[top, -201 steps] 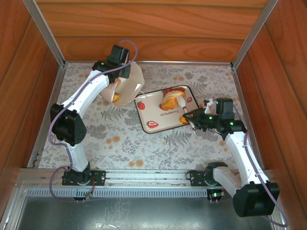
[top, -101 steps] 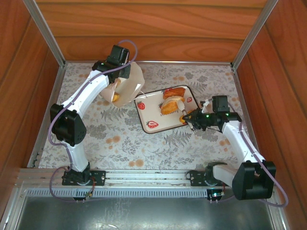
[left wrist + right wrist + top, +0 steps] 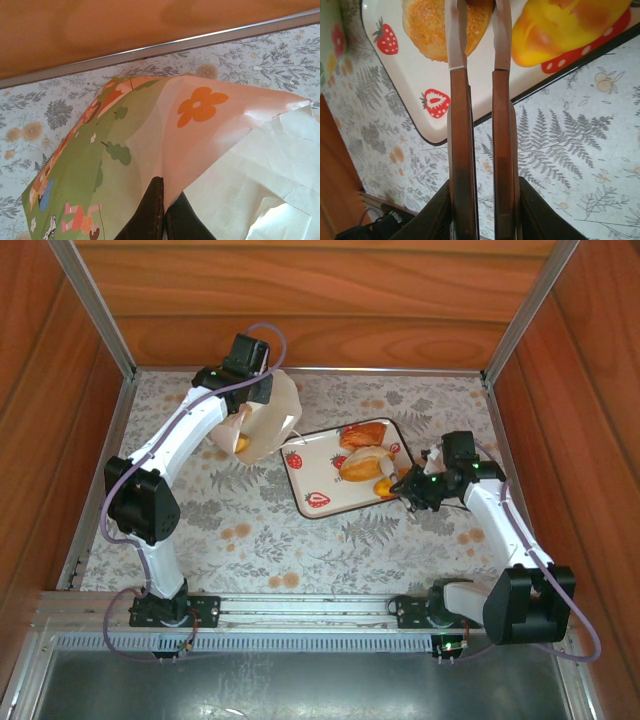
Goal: Take the fake bread out of the paper bag
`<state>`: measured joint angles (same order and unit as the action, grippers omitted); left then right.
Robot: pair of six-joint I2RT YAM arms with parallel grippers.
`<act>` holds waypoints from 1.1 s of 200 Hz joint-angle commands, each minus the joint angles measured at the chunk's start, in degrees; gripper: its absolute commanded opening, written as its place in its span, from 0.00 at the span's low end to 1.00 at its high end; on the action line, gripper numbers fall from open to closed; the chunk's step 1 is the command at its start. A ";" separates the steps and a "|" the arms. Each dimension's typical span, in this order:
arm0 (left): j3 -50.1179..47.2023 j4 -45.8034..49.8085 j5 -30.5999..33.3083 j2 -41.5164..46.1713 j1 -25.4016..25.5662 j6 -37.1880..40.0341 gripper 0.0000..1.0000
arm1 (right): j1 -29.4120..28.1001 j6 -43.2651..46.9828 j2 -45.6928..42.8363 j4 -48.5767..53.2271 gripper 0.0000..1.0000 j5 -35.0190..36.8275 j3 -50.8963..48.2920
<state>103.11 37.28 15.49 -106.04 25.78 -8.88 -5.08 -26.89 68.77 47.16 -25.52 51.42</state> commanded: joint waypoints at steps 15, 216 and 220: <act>0.34 1.33 -1.51 1.47 -0.44 -0.75 0.00 | 1.57 1.32 1.23 1.32 0.22 6.33 1.96; 1.12 1.29 -3.21 0.40 -0.21 -1.31 0.00 | 4.47 2.20 5.50 -3.26 0.48 7.68 4.83; 1.13 1.31 -3.19 0.41 -0.29 -1.30 0.00 | 4.59 2.20 5.49 -3.26 0.47 7.57 4.92</act>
<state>103.13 37.28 13.13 -106.04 25.78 -9.32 -1.34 -24.95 75.83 42.98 -18.15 54.83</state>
